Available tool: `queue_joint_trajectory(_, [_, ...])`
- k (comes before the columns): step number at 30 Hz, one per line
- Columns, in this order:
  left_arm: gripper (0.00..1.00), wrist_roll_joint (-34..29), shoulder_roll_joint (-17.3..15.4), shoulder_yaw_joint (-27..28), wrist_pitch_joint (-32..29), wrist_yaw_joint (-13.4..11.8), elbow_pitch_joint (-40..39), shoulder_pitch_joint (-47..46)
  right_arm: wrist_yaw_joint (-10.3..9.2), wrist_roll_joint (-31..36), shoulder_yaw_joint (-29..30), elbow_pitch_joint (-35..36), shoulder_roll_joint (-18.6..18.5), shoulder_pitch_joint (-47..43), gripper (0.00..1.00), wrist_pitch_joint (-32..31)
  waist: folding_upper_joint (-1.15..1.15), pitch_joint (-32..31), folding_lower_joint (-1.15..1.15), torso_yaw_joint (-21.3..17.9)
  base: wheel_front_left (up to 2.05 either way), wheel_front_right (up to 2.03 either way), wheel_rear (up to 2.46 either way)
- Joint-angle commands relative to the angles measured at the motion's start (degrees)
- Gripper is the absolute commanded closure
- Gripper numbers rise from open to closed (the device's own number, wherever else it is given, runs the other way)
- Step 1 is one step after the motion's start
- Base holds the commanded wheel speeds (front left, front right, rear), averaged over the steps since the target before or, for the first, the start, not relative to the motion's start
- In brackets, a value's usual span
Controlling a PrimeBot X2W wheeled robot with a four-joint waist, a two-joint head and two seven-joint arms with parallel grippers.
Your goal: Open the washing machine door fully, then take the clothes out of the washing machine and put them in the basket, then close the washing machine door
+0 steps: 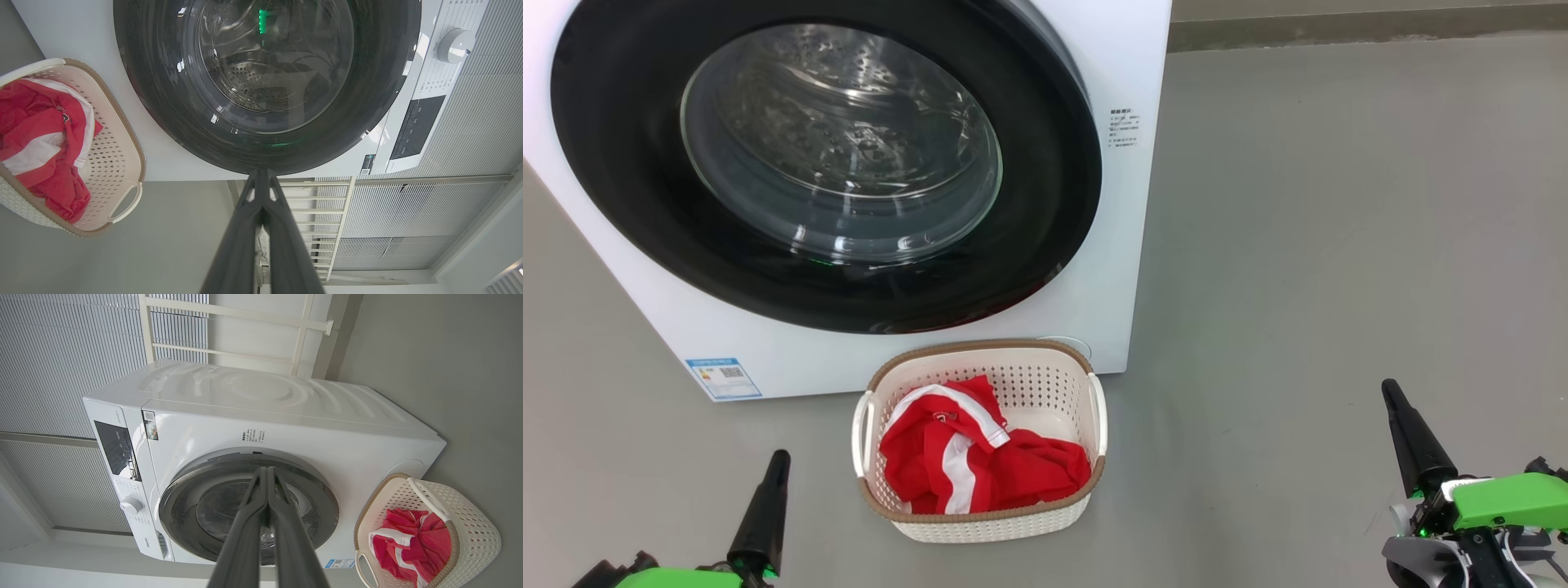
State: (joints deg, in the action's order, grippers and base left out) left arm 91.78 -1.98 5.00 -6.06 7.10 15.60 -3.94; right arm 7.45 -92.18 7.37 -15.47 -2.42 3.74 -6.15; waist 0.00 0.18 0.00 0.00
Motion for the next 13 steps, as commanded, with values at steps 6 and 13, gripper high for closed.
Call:
queue_joint_trajectory(6, [1.0,0.39,-0.89,1.51,-0.43,0.39,-1.55,-2.25,0.03,0.04,-0.82,1.45,-0.48,2.44,1.0,-0.36,0.0,0.0,0.0,0.0,0.0,0.0,0.0])
queue_joint_trajectory(13, [1.0,0.4,-0.89,1.51,-0.42,0.39,-1.55,-2.25,0.03,0.04,-0.82,1.45,-0.48,2.44,1.0,-0.36,0.0,0.0,0.0,0.0,0.0,0.0,0.0])
